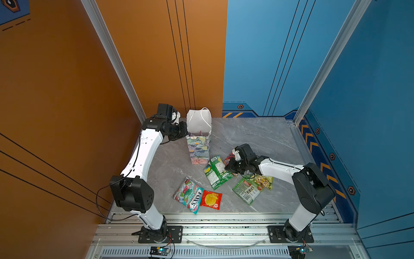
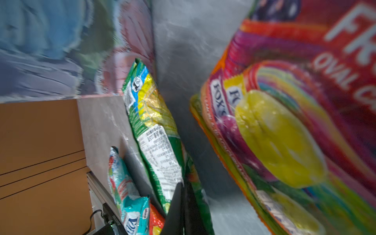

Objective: Place the snacks into the paper bag
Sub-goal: Pick up the snack at the center of the table, then place the snack at the center of the table.

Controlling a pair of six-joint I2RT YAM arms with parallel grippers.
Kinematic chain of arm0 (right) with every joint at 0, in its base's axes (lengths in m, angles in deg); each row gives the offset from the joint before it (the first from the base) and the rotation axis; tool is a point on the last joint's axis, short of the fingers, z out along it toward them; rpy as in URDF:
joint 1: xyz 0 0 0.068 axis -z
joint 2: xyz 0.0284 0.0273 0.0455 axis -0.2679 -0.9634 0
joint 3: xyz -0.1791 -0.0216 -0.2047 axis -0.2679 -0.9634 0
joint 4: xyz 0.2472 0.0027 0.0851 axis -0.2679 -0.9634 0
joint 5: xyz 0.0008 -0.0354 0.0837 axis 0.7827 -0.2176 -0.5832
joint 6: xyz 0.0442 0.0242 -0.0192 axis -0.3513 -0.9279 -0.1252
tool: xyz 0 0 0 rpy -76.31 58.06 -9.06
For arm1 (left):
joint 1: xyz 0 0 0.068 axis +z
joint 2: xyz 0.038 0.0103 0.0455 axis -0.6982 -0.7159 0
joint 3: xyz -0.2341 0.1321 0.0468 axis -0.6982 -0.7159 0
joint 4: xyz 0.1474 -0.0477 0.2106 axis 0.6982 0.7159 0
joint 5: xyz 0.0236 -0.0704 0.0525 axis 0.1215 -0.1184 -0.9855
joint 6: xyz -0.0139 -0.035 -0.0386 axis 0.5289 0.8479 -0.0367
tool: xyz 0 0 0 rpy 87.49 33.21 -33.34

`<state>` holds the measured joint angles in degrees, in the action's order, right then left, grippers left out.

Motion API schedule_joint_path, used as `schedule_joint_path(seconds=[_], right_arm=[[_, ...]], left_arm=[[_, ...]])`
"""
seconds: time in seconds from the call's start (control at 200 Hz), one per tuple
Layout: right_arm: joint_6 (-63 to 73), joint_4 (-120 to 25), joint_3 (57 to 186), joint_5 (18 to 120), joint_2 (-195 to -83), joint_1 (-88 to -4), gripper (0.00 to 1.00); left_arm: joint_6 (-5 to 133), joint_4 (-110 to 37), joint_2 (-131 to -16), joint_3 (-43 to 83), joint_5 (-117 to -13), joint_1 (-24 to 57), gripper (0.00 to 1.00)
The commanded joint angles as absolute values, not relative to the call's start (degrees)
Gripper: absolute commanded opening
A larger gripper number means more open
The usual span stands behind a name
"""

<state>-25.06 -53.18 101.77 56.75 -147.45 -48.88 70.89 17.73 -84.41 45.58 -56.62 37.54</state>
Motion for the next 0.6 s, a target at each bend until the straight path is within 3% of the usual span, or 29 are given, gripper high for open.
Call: schedule_joint_path(seconds=[0.0, 0.335, 0.596], right_arm=[[-23.64, -56.3, 105.49, 56.59, -143.14, -48.44, 0.0], [-21.47, -61.2, 107.64, 59.2, -136.99, -45.68, 0.0], [-22.61, -57.16, 101.56, 57.39, -136.92, -40.6, 0.0]], left_arm=[[71.31, 17.55, -82.72, 45.3, -54.92, 37.82, 0.0], [71.44, 17.39, -83.02, 45.28, -54.76, 37.64, 0.0], [71.57, 17.42, -83.09, 45.2, -54.65, 37.51, 0.0]])
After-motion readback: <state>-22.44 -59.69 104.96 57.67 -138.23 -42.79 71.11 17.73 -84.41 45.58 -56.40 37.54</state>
